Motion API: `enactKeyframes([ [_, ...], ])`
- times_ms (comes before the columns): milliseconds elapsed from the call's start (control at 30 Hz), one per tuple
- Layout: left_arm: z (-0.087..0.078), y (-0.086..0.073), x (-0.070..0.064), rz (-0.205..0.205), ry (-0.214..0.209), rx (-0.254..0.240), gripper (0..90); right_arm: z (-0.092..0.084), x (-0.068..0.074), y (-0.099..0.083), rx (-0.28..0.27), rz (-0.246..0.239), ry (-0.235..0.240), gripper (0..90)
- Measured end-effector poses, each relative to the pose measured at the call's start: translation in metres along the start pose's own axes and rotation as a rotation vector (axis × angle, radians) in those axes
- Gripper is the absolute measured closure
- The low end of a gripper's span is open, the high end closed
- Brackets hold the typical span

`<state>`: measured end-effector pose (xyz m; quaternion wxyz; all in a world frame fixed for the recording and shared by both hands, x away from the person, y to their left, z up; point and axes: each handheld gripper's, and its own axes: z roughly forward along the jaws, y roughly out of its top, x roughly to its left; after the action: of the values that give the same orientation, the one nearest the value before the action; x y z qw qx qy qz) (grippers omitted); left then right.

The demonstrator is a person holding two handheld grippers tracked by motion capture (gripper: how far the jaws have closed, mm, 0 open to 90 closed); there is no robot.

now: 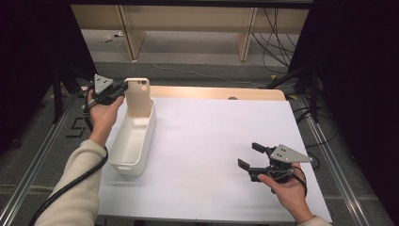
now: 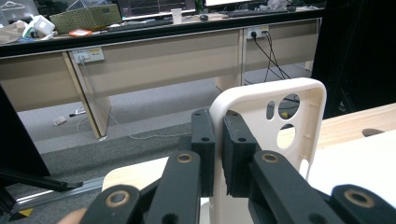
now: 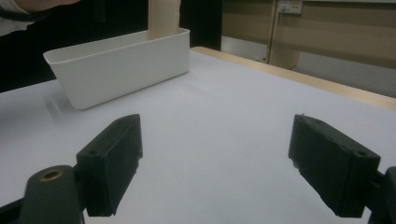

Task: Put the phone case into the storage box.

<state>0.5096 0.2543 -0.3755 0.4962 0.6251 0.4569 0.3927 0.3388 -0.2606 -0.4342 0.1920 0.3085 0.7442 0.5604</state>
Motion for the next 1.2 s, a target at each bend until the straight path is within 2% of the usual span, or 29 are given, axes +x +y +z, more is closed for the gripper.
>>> enactKeyframes([
  [233,0.005,-0.001,-0.001,0.004,-0.003,0.009,84.1,0.000,0.000,0.000,-0.009,0.001,-0.004,18.5],
  [267,0.006,-0.001,-0.001,0.006,-0.003,0.011,84.1,0.002,0.000,-0.001,-0.024,0.010,0.009,18.6],
  [667,0.009,-0.004,0.001,0.010,-0.003,0.029,84.0,0.002,0.000,-0.001,-0.021,0.010,0.008,18.6],
  [733,0.010,-0.005,0.001,0.010,-0.003,0.032,84.0,0.000,0.000,0.000,-0.002,0.000,0.000,18.6],
  [1000,0.012,-0.005,-0.001,0.021,-0.002,0.042,84.0,0.000,0.000,0.000,0.004,0.010,0.007,18.6],
  [1033,0.012,-0.005,-0.001,0.024,-0.002,0.044,84.0,0.000,-0.001,0.000,-0.006,-0.009,0.002,18.6],
  [1067,0.013,-0.005,-0.001,0.025,-0.002,0.044,84.0,-0.001,0.000,0.000,0.008,0.014,0.000,18.6],
  [1200,0.013,-0.006,-0.002,0.027,-0.003,0.048,84.0,-0.003,0.001,0.001,0.034,0.016,0.002,18.6],
])
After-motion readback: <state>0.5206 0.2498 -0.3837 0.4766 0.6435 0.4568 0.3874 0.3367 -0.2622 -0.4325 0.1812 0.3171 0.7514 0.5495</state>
